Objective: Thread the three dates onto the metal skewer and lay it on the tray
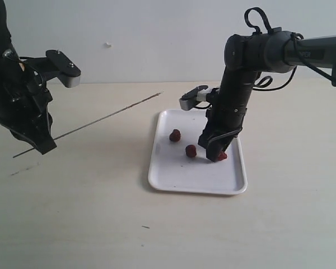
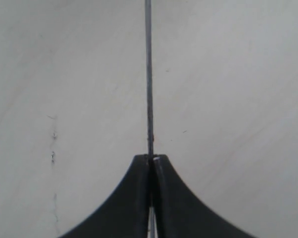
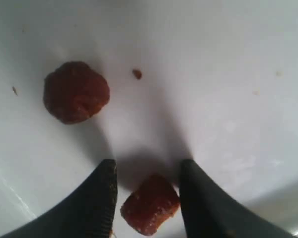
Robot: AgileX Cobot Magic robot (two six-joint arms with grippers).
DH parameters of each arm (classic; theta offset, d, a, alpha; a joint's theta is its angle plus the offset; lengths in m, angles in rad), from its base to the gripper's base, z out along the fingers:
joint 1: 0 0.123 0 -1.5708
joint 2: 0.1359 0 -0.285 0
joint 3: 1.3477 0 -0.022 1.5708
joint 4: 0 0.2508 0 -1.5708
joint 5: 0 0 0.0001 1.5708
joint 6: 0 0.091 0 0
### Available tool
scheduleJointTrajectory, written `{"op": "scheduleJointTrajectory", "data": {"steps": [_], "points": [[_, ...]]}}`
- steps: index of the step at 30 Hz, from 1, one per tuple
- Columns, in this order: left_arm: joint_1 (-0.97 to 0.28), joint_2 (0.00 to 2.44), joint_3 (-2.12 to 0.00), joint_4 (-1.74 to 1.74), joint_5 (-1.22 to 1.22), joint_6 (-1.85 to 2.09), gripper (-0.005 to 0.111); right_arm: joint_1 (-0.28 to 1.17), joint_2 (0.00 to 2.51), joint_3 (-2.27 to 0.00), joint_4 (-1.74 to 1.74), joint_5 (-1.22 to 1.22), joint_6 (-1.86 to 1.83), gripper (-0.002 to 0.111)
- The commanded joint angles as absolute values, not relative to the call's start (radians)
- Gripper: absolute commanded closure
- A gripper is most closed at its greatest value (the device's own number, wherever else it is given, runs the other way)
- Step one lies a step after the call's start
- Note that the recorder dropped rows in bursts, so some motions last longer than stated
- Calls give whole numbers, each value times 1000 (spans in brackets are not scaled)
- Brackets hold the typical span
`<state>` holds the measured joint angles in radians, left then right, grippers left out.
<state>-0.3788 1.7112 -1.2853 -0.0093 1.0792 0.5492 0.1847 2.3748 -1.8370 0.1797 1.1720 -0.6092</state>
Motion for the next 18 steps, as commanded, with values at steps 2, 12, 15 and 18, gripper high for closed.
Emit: {"op": "scheduleJointTrajectory", "data": {"steps": [2,12,15,18], "points": [[-378,1711,-1283,-22,1066,542,107,186,2389,-1833,198,1163,-571,69],[-378,1711,-1283,-22,1066,542,107,186,2389,-1833,157,1149,-794,49],[-378,1711,-1283,-23,1065,542,107,186,2389,-1833,89,1129,-931,46],[-378,1711,-1283,-26,1065,542,107,186,2389,-1833,30,1130,-1096,46]]}}
